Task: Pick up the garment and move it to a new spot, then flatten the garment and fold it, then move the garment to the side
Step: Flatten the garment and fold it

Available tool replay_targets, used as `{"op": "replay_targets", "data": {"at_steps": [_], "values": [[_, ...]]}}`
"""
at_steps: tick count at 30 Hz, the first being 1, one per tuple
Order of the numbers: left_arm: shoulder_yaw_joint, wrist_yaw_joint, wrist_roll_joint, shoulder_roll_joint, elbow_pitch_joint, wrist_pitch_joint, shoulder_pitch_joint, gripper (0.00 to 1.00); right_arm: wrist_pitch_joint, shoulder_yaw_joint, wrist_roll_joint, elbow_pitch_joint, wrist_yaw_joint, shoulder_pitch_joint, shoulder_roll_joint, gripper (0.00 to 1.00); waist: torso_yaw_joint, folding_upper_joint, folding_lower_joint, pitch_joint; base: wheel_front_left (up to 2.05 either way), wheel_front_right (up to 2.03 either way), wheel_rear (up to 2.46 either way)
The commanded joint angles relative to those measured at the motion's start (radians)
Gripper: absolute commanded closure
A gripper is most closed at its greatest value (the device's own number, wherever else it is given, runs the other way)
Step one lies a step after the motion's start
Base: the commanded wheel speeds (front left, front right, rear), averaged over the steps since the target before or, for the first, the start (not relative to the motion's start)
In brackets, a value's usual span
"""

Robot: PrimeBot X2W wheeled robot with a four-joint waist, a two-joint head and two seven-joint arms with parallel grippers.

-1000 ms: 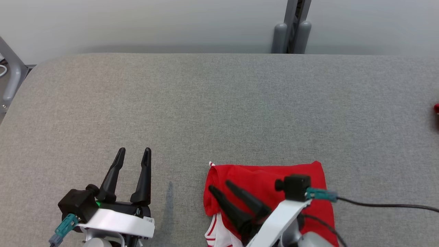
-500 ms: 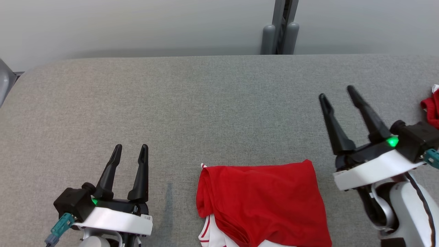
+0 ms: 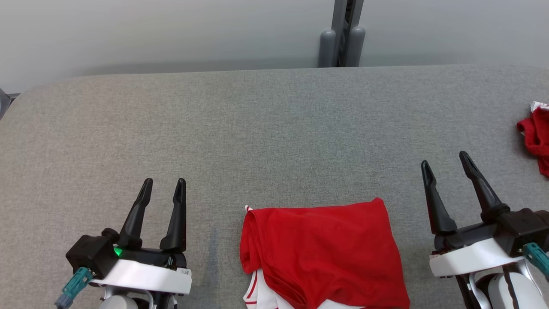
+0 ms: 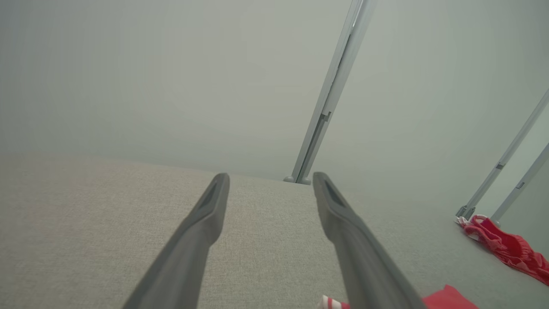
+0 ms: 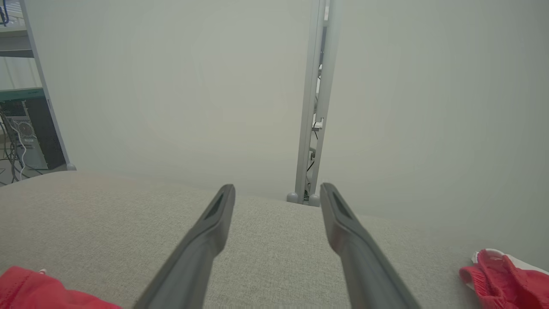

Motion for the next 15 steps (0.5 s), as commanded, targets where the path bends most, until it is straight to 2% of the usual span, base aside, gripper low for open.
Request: {"op": "replay_targets", "data": {"at_steps": [1,12,13,14,15], "values": [[0.001,0.002,-0.003,0.004,-0.006,-0.003,0.009,0.00,-0.014,-0.003,-0.008,0.012,0.000,0.012,0.004,0.00,-0.003,0.0000,0.0000,-0.001,0.00,0.00,0.00],[-0.018,0.012,-0.011,0.004,-0.023,-0.003,0.018,0.00,-0.025,0.003,-0.009,0.044,0.000,0.006,0.016,0.00,-0.004,0.0000,0.0000,-0.004,0.00,0.00,0.00],[-0.020,0.013,-0.011,0.004,-0.022,-0.003,0.017,0.00,-0.025,0.009,-0.007,0.048,0.000,0.006,0.014,0.16,-0.003,0.0000,0.0000,-0.003,0.00,0.00,0.00],[-0.021,0.013,-0.011,0.004,-0.021,-0.003,0.017,0.00,-0.025,0.014,-0.007,0.050,0.000,0.007,0.010,1.00,-0.002,0.0000,0.0000,-0.003,0.00,0.00,0.00],[-0.021,0.013,-0.011,0.004,-0.020,-0.003,0.017,0.00,-0.025,0.022,-0.004,0.053,0.000,0.008,0.006,1.00,-0.001,0.0000,0.0000,-0.003,0.00,0.00,0.00]]}}
